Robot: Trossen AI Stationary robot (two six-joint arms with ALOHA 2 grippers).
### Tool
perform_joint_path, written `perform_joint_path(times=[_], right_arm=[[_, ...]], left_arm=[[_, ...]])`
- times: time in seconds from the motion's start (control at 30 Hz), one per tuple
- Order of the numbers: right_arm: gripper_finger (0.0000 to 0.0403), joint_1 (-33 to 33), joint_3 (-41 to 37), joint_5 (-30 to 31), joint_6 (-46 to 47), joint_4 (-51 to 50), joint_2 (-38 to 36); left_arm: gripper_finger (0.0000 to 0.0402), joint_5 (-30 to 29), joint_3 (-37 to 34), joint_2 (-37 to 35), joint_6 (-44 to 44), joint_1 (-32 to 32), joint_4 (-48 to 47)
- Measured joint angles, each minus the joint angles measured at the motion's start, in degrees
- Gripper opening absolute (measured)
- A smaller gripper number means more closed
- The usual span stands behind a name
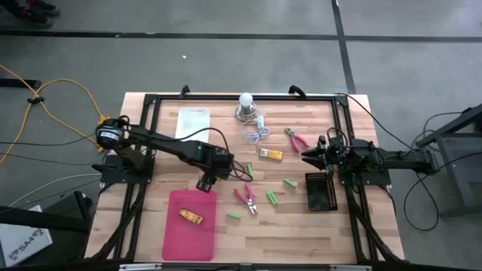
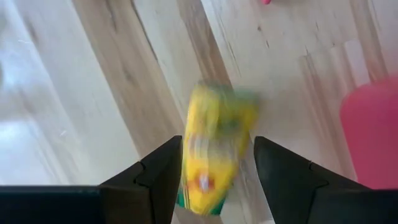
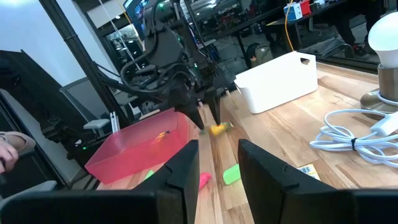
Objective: Pick & Place School Supplies
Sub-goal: Put the bottom crayon box into the pink bin
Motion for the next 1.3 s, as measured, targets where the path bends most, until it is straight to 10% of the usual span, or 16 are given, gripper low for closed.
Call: perform_joint_path(times=[1.3], right_arm=[[0.0101, 0.01, 0.01, 0.0, 0.0, -0.01, 0.0]], left_arm=[[0.0215, 3.78, 0.04, 2.29, -3.82, -0.96, -0.49]])
